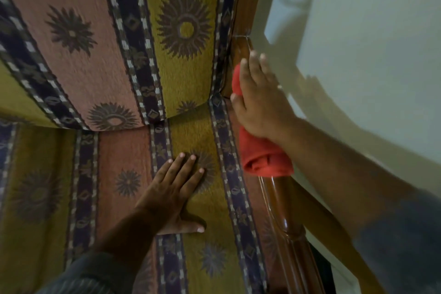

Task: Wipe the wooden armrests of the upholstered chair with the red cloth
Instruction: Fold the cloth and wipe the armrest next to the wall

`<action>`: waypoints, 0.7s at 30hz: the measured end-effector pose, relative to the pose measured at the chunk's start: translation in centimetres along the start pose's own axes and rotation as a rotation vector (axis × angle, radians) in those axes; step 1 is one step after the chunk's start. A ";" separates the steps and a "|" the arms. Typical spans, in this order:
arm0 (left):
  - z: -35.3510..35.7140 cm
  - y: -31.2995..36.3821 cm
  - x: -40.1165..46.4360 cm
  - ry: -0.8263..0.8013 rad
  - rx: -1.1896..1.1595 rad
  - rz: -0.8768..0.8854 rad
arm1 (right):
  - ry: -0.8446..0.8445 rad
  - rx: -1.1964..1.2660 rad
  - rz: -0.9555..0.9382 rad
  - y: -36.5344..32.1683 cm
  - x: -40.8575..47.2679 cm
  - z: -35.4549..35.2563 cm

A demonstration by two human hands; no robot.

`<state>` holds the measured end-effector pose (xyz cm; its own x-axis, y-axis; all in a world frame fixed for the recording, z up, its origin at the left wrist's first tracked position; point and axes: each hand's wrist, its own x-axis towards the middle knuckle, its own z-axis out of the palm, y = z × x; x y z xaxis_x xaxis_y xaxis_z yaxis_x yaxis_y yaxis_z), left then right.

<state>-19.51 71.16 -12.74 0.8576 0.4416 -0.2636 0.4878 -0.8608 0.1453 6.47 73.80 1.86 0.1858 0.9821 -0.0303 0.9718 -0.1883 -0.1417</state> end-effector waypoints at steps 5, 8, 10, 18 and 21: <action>0.7 -0.4 0.2 0.009 0.017 -0.006 | 0.027 -0.030 0.002 0.1 6.7 -0.7; 0.9 -0.5 0.1 0.006 0.014 -0.005 | 0.022 -0.062 -0.038 0.1 5.9 -0.4; 0.7 -0.4 0.1 0.002 0.011 -0.004 | 0.007 -0.084 -0.055 -0.1 5.1 -0.6; 0.7 -0.5 0.3 0.003 0.036 -0.014 | -0.042 -0.024 -0.112 0.1 -1.5 -0.1; 0.7 -0.5 0.4 -0.005 0.055 -0.016 | -0.067 0.035 -0.096 0.1 -4.1 0.1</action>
<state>-19.54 71.60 -13.63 0.8489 0.4543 -0.2702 0.4917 -0.8663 0.0882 5.79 69.78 1.91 0.0810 0.9934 -0.0813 0.9787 -0.0947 -0.1819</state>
